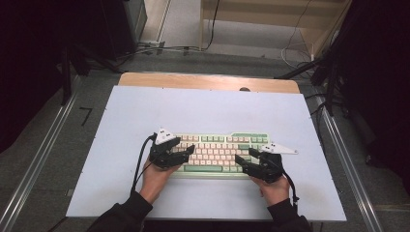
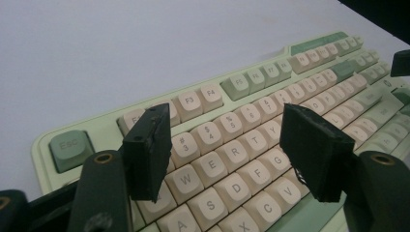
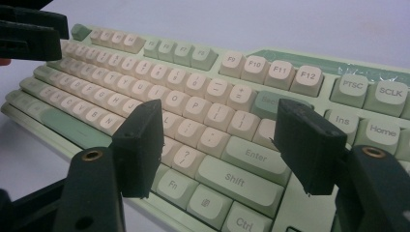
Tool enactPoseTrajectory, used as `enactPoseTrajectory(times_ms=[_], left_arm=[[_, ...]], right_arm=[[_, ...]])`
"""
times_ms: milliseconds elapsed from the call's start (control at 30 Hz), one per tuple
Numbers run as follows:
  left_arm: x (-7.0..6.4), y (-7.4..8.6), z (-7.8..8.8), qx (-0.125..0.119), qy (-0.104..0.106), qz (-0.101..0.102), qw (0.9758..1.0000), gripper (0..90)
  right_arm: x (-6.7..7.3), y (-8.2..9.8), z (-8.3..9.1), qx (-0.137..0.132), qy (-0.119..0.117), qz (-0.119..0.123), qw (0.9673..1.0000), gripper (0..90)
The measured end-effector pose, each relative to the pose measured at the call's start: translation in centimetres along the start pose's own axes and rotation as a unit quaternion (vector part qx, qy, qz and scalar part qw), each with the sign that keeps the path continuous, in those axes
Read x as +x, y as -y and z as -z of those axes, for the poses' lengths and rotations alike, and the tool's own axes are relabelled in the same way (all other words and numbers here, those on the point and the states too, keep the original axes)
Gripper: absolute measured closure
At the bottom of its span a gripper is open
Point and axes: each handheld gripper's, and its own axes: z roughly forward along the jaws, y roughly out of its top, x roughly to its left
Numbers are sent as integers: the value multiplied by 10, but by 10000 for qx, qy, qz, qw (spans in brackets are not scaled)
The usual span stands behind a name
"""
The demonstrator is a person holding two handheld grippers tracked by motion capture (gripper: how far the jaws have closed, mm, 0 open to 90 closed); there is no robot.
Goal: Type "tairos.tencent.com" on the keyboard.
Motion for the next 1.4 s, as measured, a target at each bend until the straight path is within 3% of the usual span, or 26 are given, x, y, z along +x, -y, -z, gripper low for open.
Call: enactPoseTrajectory(times_ms=[133, 200, 333, 533, 700, 1167, 1300, 1400], left_arm=[[-2, 4, 6, -131, -144, -151, 9997, 345], [-2, 6, 7, -178, -227, -221, 9993, 384], [1, 8, 9, -253, -74, -225, 9994, 626], [3, 8, 2, -38, 34, -230, 9997, 896], [5, 8, -5, 129, 22, -179, 9998, 900], [3, 11, -19, 478, 26, -288, 9984, 900], [2, 10, -17, 401, 75, -263, 9988, 900], [-1, 7, -9, 78, 177, -220, 9996, 740]], right_arm=[[0, -1, 0, -7, -6, 20, 10000, 333], [0, -2, 1, -21, 2, 25, 10000, 334], [-1, -2, 1, -22, 0, 16, 10000, 336], [-1, -1, -1, 25, 7, 9, 10000, 338], [1, 0, -3, 64, -2, 45, 10000, 338], [1, 0, -4, 91, 17, 52, 9999, 339], [1, 0, -4, 103, 12, 62, 9999, 341], [1, 0, -3, 66, 23, 70, 10000, 381]])
